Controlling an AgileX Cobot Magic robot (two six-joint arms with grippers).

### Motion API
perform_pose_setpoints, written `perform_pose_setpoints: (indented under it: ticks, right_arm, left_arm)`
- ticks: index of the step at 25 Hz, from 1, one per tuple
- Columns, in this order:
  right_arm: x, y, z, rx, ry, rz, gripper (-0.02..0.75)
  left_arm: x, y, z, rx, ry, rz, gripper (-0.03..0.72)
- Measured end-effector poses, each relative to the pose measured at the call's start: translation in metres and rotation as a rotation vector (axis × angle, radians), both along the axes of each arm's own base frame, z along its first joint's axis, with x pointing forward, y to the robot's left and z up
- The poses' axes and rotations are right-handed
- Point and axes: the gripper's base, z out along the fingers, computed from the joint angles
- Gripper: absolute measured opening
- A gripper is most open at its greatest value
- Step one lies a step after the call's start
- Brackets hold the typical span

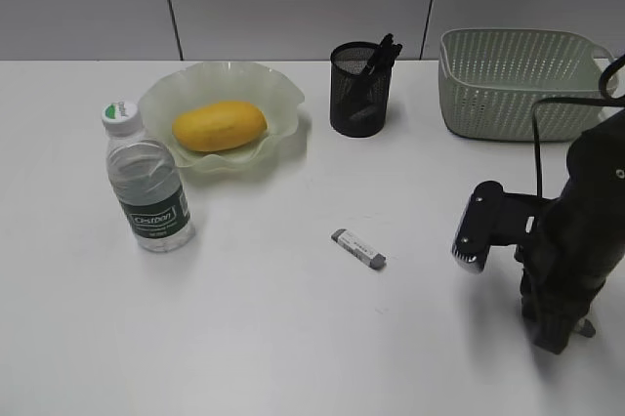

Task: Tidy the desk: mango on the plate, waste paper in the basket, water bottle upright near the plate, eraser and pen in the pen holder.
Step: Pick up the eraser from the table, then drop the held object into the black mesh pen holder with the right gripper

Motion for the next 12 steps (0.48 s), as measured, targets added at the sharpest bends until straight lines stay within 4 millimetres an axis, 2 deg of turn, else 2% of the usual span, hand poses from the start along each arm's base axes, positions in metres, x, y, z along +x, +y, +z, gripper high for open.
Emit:
perform_pose_setpoints:
  ticks: [3,5,9,12]
  right_arm:
    - [0.015,0.010,0.018,0.091,-0.077,-0.095,0.104]
    - [0.029,0.020,0.039,0.205,-0.187,-0.161,0.104]
    - [0.066,0.037,0.086,0.527,-0.548,-0.330,0.104]
    - [0.092,0.036,0.115,0.746,-0.880,-0.491,0.104]
  left_arm:
    - [0.000,0.000,0.000,0.000,0.000,0.000,0.141]
    - [0.000,0.000,0.000,0.000,0.000,0.000,0.141]
    - [0.000,0.000,0.000,0.000,0.000,0.000,0.141]
    - [0.000,0.000,0.000,0.000,0.000,0.000,0.141]
